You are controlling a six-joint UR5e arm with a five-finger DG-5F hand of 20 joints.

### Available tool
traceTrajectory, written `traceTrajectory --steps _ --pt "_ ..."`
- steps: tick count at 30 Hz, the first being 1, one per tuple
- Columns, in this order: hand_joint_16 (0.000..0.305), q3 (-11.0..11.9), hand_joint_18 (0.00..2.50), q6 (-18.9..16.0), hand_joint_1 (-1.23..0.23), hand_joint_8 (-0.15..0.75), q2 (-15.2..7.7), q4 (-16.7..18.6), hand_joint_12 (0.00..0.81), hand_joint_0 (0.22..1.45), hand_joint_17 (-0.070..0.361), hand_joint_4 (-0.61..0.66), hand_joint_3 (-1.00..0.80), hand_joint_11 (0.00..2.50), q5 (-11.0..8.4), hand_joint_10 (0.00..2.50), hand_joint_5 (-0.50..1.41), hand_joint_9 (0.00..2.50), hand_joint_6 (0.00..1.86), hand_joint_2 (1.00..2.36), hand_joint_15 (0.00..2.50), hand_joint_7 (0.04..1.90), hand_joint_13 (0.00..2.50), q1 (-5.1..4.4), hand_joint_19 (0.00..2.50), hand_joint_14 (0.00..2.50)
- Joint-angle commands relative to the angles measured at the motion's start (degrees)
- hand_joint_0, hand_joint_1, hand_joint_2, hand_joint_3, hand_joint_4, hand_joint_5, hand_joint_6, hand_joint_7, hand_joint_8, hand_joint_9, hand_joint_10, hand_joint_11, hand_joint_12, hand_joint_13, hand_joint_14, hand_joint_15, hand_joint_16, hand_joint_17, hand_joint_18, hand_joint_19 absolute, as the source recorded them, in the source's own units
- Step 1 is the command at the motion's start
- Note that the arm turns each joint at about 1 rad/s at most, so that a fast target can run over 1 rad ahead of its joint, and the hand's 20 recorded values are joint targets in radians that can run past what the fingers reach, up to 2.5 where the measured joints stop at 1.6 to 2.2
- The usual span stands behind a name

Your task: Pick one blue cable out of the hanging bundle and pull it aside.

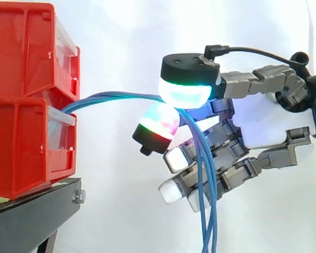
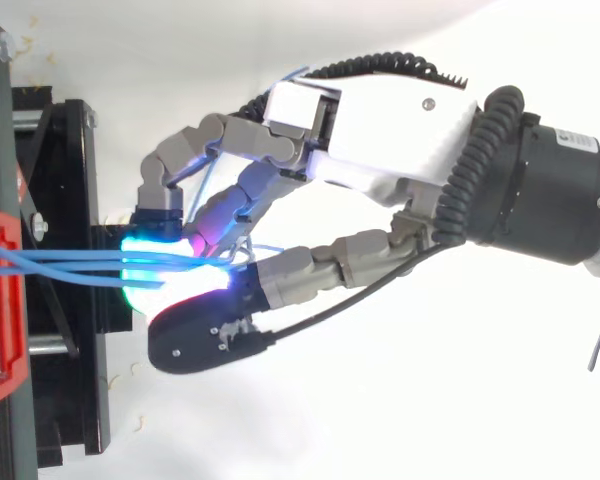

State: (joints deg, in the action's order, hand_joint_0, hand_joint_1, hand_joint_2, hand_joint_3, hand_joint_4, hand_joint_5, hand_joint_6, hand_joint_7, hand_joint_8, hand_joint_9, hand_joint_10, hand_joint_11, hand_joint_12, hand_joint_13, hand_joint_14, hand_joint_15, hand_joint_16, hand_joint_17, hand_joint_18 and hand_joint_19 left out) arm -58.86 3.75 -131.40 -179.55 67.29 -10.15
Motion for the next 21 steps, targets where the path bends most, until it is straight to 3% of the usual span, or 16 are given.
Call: traceTrajectory --steps 1,4,7,9,13,15,16,21 --pt "0.052 0.67 0.55 -0.06 -0.99 0.234 0.0 -1.77 0.383 0.79 0.118 -0.14 -0.28 0.49 0.74 0.02 -0.1 0.97 0.92 1.02 0.44 1.18 0.7 0.04 0.55 0.02" --pt "0.052 1.38 0.57 -0.14 -0.98 0.233 0.0 -3.44 0.379 0.82 0.117 -0.15 -0.33 0.52 1.44 0.02 -0.1 1.0 0.93 1.01 0.44 1.24 0.72 0.22 0.57 0.02" --pt "0.052 1.47 0.61 -0.14 -0.99 0.225 0.0 -3.79 0.381 0.8 0.116 -0.17 -0.5 0.52 1.79 0.02 -0.1 1.02 0.94 1.0 0.43 1.15 0.74 0.22 0.54 0.02" --pt "0.052 1.47 0.61 -0.06 -0.96 0.242 0.0 -3.79 0.386 0.63 0.116 -0.06 -0.5 0.52 1.79 0.02 -0.08 1.04 0.92 1.0 0.44 0.92 0.74 0.22 0.56 0.02" --pt "0.059 1.47 0.65 -0.06 -0.91 0.266 0.0 -3.79 0.425 0.47 0.134 -0.01 -0.5 0.49 1.88 0.02 -0.08 1.05 0.9 1.0 0.45 0.96 0.77 0.3 0.57 0.02" --pt "0.065 1.47 0.68 -0.06 -0.8 0.292 0.0 -3.88 0.45 0.41 0.147 0.0 -0.5 0.48 1.88 0.02 -0.07 1.08 0.9 1.0 0.45 0.95 0.8 0.3 0.59 0.02" --pt "0.067 1.47 0.7 -0.06 -0.7 0.295 0.0 -3.79 0.458 0.4 0.151 0.0 -0.5 0.46 1.88 0.02 -0.07 1.09 0.89 1.0 0.45 0.95 0.81 0.39 0.59 0.02" --pt "0.061 1.47 0.65 -0.32 -0.57 0.277 0.0 -3.7 0.439 0.48 0.137 0.0 -0.5 0.48 1.88 0.02 -0.07 1.11 0.89 1.0 0.46 0.98 0.81 0.39 0.62 0.02"
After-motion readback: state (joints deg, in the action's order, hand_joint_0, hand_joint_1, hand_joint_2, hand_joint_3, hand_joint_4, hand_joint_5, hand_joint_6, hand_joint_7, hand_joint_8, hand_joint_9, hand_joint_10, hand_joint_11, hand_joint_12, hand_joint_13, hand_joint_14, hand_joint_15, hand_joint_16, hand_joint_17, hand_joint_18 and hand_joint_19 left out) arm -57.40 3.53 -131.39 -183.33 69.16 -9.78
